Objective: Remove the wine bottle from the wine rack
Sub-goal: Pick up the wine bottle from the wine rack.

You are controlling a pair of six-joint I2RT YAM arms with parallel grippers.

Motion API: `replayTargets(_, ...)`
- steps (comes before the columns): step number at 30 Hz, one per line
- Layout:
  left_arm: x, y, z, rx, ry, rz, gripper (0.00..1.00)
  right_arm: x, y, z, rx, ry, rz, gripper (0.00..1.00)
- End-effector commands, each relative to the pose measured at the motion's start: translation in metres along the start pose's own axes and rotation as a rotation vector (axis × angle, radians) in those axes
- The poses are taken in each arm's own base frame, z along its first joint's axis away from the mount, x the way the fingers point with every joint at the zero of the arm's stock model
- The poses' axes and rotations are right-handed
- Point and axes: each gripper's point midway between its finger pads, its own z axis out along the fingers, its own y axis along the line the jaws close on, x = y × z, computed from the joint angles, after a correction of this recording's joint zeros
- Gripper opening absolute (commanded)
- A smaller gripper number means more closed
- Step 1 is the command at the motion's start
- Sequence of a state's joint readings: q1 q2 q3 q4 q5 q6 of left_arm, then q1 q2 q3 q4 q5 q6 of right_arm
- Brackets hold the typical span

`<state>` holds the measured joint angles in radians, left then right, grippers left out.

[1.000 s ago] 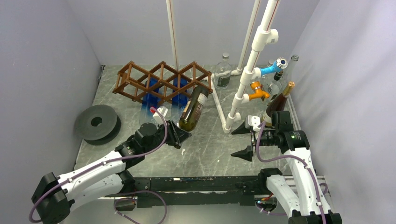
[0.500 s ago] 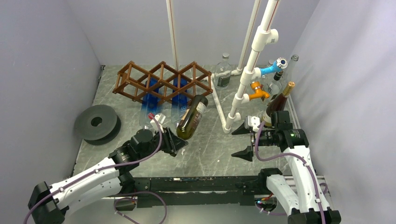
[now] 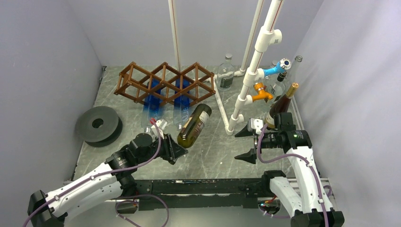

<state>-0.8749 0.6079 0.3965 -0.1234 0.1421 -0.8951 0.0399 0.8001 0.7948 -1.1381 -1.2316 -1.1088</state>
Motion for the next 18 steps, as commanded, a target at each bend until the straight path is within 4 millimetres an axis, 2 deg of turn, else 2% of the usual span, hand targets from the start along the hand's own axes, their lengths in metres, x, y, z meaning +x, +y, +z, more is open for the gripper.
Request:
replayTargets(1, -0.026, -0.047, -0.012, 0.185, -0.091, 0.068, 0.0, -0.002, 0.002, 0.001, -0.012, -0.018, -0.04, 0.99)
replayTargets(10, -0.01, -0.05, -0.014, 0.224, -0.024, 0.062, 0.0, 0.005, 0.002, -0.003, -0.005, 0.031, -0.079, 0.99)
replayTargets(18, 0.006, -0.053, -0.015, 0.231, 0.069, 0.063, 0.0, -0.001, 0.003, -0.01, 0.017, 0.073, -0.202, 0.99)
